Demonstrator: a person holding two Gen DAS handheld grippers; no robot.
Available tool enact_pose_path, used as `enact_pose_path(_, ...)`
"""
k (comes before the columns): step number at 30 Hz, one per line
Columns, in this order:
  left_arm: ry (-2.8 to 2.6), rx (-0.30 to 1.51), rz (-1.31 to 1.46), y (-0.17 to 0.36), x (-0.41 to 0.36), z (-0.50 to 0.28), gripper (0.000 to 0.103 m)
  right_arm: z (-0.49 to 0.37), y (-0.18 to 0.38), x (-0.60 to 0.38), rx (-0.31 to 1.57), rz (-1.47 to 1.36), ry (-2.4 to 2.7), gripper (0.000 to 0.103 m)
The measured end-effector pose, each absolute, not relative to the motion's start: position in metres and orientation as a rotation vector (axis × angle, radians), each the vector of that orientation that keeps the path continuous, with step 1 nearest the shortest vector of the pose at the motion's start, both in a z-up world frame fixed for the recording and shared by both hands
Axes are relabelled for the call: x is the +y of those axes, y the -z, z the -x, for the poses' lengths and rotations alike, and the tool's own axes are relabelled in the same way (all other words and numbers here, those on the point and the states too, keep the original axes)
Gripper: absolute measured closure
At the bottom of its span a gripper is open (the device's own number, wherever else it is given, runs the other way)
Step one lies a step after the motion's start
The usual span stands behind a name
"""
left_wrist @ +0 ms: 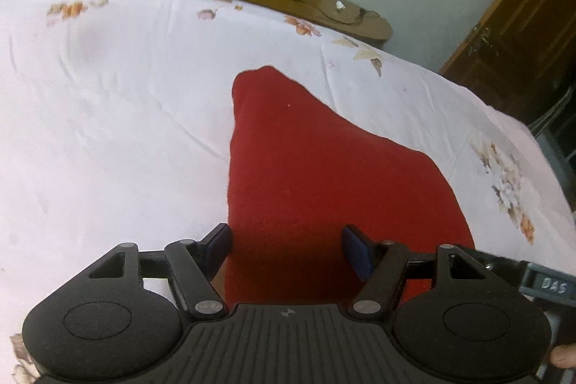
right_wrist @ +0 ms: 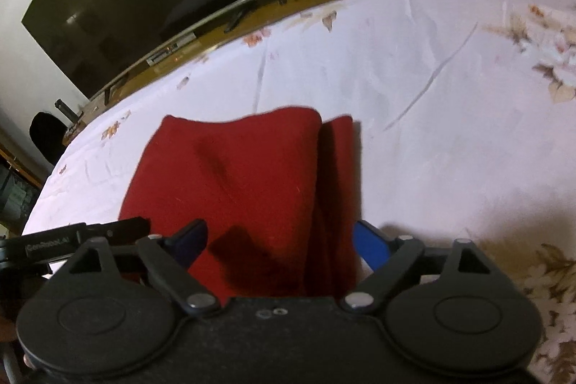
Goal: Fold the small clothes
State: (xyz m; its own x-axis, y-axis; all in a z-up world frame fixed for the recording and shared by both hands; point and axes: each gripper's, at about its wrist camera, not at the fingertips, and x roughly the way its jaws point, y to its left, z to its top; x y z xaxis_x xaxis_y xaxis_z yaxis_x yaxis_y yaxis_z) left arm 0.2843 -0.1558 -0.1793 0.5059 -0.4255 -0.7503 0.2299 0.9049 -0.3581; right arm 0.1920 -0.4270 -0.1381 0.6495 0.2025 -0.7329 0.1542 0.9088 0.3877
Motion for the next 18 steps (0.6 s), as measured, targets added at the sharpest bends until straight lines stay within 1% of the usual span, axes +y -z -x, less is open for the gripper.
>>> enact_pose_path(2, 0.411, 0.979, 0.252, 0.185, -0.153, -0.287, 0.035, -0.195, 0.146, -0.43, 0.893, -0.476, -0.032, 0.017)
enact_pose_path(4, 0.412, 0.995, 0.269, 0.191, -0.153, -0.292, 0.029, -0.197, 0.152, -0.433, 0.906, -0.5, -0.028, 0.017)
enact_pose_path(5, 0.409, 1.004, 0.276, 0.194, -0.152, -0.294, 0.023, -0.198, 0.154, -0.434, 0.909, -0.511, -0.027, 0.017)
enact_pose_path(6, 0.407, 1.011, 0.284, 0.197, -0.151, -0.295, 0.021, -0.199, 0.156, -0.435, 0.912, -0.522, -0.032, 0.017)
enact_pose_path(8, 0.415, 1.03, 0.317, 0.204, -0.15, -0.297, 0.02, -0.201, 0.158, -0.436, 0.913, -0.535, -0.048, 0.019)
enact_pose_path(10, 0.422, 1.041, 0.339, 0.208, -0.151, -0.299, 0.02, -0.204, 0.159, -0.433, 0.907, -0.512, -0.059, 0.026)
enact_pose_path(14, 0.435, 1.045, 0.338, 0.211, -0.158, -0.3, 0.022, -0.206, 0.162, -0.433, 0.908, -0.51, -0.079, 0.029)
enact_pose_path(15, 0.444, 1.046, 0.343, 0.212, -0.16, -0.3, 0.028, -0.208, 0.162, -0.433, 0.91, -0.512, -0.083, 0.032)
enact_pose_path(18, 0.436, 1.045, 0.343, 0.211, -0.165, -0.299, 0.028, -0.208, 0.163, -0.435, 0.911, -0.544, -0.11, 0.047)
